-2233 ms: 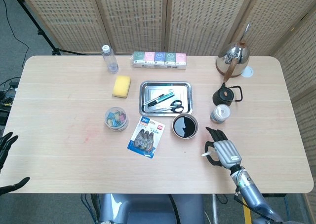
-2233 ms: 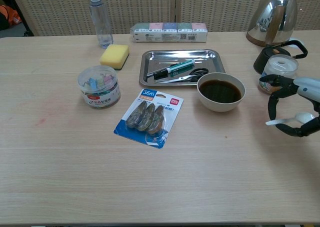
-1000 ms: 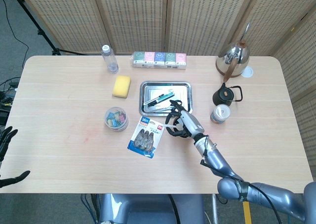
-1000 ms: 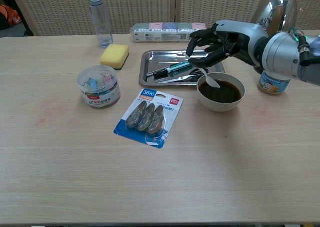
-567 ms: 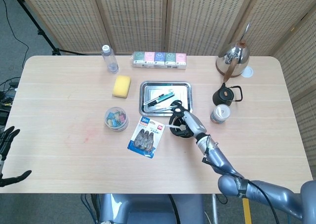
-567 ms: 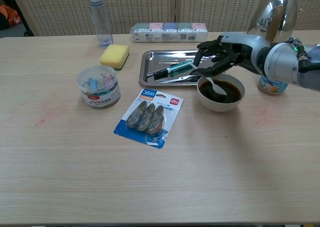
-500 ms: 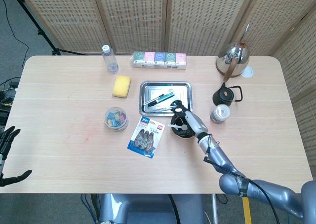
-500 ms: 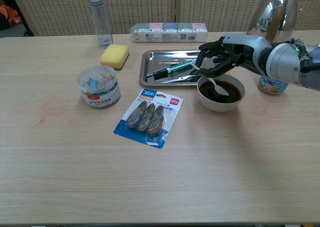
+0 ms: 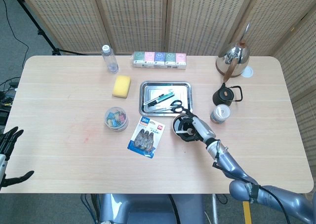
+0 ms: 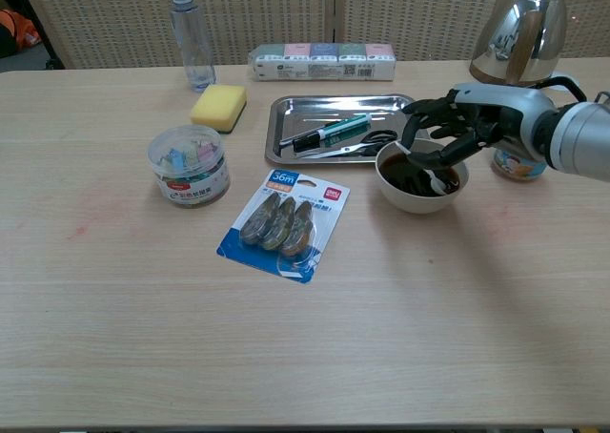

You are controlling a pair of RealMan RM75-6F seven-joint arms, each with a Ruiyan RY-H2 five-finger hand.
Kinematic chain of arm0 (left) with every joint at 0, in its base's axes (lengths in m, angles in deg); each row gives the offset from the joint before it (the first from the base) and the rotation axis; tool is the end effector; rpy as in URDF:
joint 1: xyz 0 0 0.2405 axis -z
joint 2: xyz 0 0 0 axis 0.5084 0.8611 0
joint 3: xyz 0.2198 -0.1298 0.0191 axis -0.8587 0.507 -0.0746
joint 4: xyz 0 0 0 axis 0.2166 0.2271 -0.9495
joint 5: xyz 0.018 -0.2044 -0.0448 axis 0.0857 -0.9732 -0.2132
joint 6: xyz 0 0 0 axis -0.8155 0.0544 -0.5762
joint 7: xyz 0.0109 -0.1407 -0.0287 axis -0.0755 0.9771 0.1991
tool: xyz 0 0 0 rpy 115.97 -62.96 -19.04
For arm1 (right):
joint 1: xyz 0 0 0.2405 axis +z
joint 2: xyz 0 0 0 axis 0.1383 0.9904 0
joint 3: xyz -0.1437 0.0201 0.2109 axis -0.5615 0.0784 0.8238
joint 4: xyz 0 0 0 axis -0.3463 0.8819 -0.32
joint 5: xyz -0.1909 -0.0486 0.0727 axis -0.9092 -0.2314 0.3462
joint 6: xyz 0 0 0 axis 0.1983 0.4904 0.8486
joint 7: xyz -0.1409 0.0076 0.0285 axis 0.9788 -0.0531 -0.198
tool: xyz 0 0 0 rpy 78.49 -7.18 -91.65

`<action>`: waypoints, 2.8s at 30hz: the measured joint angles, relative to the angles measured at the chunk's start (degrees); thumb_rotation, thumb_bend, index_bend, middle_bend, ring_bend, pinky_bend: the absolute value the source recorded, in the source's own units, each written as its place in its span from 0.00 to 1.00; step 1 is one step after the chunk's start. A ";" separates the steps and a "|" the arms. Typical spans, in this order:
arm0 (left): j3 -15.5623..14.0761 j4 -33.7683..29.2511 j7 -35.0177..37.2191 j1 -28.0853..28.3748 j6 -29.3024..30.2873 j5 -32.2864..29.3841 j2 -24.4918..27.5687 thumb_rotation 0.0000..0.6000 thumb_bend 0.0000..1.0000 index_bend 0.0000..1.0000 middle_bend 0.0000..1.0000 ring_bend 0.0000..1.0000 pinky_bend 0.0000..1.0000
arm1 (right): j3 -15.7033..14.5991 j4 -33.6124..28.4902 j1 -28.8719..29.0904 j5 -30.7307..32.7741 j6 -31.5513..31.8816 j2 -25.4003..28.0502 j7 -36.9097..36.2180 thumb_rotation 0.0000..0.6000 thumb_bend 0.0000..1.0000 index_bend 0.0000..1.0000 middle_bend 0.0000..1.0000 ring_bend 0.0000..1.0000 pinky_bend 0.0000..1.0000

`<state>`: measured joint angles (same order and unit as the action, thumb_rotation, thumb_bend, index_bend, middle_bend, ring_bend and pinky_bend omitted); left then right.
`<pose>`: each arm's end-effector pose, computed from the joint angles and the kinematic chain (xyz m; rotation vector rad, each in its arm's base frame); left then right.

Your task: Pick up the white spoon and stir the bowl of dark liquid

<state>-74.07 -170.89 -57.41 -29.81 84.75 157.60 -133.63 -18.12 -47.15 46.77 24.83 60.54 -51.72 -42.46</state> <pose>-0.2583 0.1404 0.1984 -1.3766 -1.0969 -0.9598 -0.1623 -0.3452 -0.0155 1.4973 -1.8403 1.1834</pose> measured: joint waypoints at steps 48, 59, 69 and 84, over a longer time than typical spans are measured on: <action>-0.38 1.08 3.63 -0.54 1.34 1.23 1.06 1.00 0.07 0.00 0.00 0.00 0.00 | 2.43 8.38 2.43 -4.16 2.57 -7.96 -4.24 1.00 0.47 0.63 0.00 0.00 0.00; -0.29 0.82 2.92 -0.26 0.68 0.70 0.92 1.00 0.07 0.00 0.00 0.00 0.00 | 3.61 11.70 2.71 -3.98 2.91 -7.89 -5.54 1.00 0.47 0.63 0.00 0.00 0.00; -0.56 0.73 2.62 -0.23 0.59 1.43 0.82 1.00 0.07 0.00 0.00 0.00 0.00 | 0.50 5.37 -1.62 -9.31 5.32 -2.28 -9.65 1.00 0.47 0.64 0.00 0.00 0.00; -0.73 1.02 3.52 -0.38 0.95 1.77 1.10 1.00 0.07 0.00 0.00 0.00 0.00 | -0.66 6.63 -0.29 -9.68 4.32 -6.66 -10.32 1.00 0.47 0.64 0.00 0.00 0.00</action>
<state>-74.80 -169.86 -53.90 -30.19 85.70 159.36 -132.53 -18.79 -40.52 46.48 15.15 64.86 -58.39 -52.78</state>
